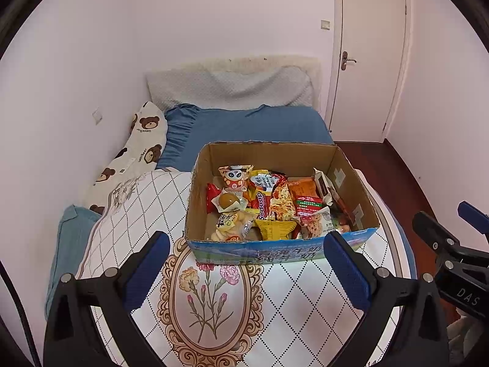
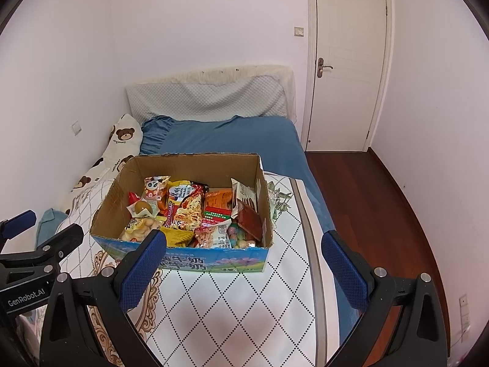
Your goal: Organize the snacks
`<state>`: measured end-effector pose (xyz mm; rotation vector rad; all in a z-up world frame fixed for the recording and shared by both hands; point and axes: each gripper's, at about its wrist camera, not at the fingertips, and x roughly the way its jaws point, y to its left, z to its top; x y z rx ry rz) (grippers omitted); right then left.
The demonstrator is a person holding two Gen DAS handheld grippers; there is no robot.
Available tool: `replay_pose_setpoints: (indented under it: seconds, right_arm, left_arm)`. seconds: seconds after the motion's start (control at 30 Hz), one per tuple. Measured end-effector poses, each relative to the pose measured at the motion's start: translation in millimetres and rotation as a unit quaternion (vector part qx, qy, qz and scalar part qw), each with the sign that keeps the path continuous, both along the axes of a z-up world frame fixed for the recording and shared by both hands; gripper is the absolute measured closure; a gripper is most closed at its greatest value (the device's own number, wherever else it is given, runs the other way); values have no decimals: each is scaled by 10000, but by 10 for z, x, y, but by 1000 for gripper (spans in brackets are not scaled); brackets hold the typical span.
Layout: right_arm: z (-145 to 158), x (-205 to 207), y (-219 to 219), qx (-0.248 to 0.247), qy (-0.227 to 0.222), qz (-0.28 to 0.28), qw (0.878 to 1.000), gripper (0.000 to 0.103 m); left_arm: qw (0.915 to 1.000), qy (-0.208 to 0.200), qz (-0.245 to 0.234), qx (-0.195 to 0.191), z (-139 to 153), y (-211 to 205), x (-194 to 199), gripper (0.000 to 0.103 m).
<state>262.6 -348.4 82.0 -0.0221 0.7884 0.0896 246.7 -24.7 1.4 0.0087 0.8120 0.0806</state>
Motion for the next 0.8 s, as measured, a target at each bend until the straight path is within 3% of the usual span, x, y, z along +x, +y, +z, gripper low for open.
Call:
replay_pose_setpoints:
  seconds: [0.8]
  right_arm:
    - [7, 14, 22, 48, 38, 85, 9999, 0]
  left_arm:
    - [10000, -70, -30, 23, 19, 18, -28, 0]
